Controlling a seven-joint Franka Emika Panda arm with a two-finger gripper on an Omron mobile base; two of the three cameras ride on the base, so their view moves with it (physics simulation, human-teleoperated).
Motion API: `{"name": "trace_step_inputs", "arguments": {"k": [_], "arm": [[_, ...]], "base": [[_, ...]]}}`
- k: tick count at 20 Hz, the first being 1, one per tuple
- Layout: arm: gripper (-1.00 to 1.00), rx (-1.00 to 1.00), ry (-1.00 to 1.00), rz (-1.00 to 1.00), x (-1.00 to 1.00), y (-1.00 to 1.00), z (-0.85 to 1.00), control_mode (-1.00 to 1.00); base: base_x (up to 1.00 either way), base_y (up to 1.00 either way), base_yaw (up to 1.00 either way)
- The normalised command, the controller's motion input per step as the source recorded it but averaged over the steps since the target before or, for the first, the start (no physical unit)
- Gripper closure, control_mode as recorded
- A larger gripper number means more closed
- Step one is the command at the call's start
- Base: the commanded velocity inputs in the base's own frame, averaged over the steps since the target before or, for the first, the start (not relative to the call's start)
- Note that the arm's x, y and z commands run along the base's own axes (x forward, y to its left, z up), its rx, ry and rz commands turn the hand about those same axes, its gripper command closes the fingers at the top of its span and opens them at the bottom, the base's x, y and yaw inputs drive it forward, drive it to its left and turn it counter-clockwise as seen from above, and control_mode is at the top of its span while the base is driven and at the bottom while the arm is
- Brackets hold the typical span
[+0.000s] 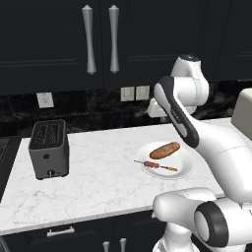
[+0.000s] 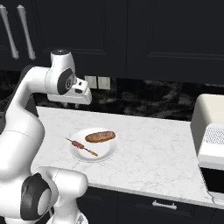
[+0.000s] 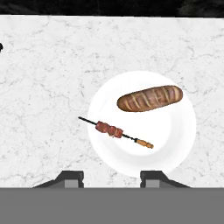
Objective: Pick up the kebab skewer and baguette bread, and place them inside the toaster oven. Close the toaster oven door and start by setting the timer.
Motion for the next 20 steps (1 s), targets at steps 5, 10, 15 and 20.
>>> {"name": "trace_step_inputs", "arguments": {"k": [5, 10, 15, 20], "arm": [[-1.00, 0.00, 0.00, 0.00, 0.00, 0.00, 0.00, 1.00], [-1.00, 0.00, 0.00, 0.00, 0.00, 0.00, 0.00, 1.00], [-1.00, 0.00, 0.00, 0.00, 0.00, 0.00, 0.00, 1.00], [-1.00, 0.00, 0.00, 0.00, 0.00, 0.00, 0.00, 1.00]], "base": [[0.00, 0.00, 0.00], [-0.12, 0.00, 0.00], [-0.40, -0.51, -0.02], [-0.04, -0.89, -0.07]]}}
